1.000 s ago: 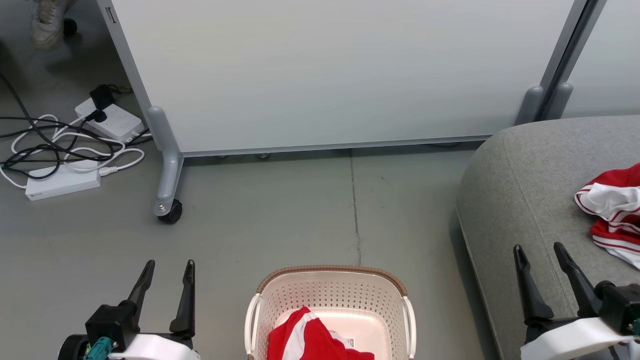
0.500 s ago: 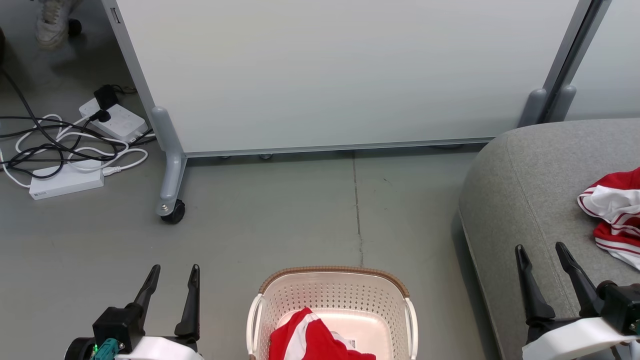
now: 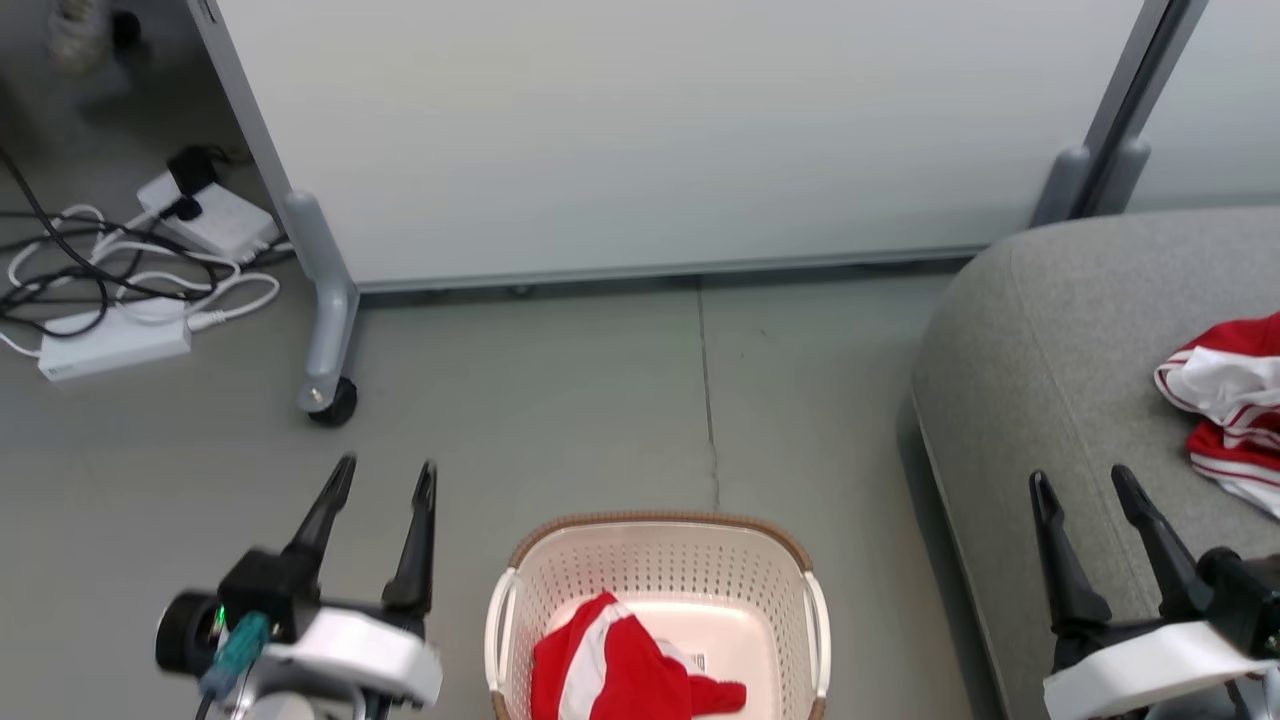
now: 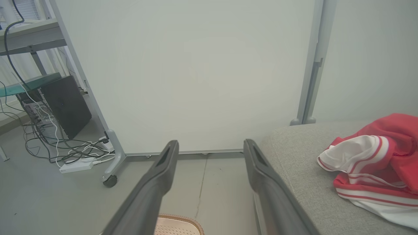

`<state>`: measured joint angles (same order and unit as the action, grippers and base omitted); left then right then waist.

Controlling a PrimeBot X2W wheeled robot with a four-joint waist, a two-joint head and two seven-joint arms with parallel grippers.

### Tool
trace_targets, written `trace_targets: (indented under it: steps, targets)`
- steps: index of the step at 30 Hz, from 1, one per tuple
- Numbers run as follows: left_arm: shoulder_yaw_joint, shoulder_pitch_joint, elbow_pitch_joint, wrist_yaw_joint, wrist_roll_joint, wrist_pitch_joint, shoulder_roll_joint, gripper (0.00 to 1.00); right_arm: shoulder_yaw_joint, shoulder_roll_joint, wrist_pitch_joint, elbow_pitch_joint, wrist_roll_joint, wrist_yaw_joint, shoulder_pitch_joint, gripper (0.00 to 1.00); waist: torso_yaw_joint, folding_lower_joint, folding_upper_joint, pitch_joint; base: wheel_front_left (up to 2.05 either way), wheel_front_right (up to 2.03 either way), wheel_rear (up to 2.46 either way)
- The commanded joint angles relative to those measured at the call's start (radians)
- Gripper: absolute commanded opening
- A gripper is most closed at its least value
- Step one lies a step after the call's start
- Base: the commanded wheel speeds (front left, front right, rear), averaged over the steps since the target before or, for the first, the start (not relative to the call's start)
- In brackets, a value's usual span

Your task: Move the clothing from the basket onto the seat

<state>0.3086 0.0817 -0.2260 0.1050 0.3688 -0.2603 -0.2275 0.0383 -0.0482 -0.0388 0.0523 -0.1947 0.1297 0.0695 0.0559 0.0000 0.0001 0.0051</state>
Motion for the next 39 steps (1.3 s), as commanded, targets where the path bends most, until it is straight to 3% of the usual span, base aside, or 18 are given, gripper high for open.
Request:
trace_targets:
  steps: [1,10,24,32,39]
  targets:
    - [0.003,0.044,0.007,-0.008,-0.011,-0.004,0.005,1.00,0.001,-0.004,0.005,0.013,-0.002,0.002,-0.020,1.00,-0.012,0.0000,-0.0001,0.041,0.00,0.00,0.00]
    - [0.072,0.242,-0.069,-0.056,-0.055,-0.002,0.060,1.00,-0.015,-0.004,-0.004,0.084,0.005,0.002,-0.120,1.00,-0.074,0.0000,-0.0001,0.271,0.00,0.00,0.00]
    - [0.220,0.530,-0.480,-0.186,-0.120,0.060,0.110,1.00,-0.101,-0.004,-0.092,0.067,-0.025,0.002,-0.315,1.00,-0.208,0.0000,-0.0001,0.629,0.00,0.00,0.00]
    - [0.257,0.648,-0.720,-0.203,-0.141,0.111,0.105,1.00,-0.156,-0.004,-0.152,0.033,-0.057,0.002,-0.393,1.00,-0.296,0.0000,-0.0001,0.768,0.00,0.00,0.00]
    - [0.269,0.758,-0.937,-0.209,-0.147,0.194,0.055,1.00,-0.232,-0.002,-0.208,-0.024,-0.126,0.002,-0.453,1.00,-0.405,0.0000,-0.0001,0.894,0.00,0.00,0.00]
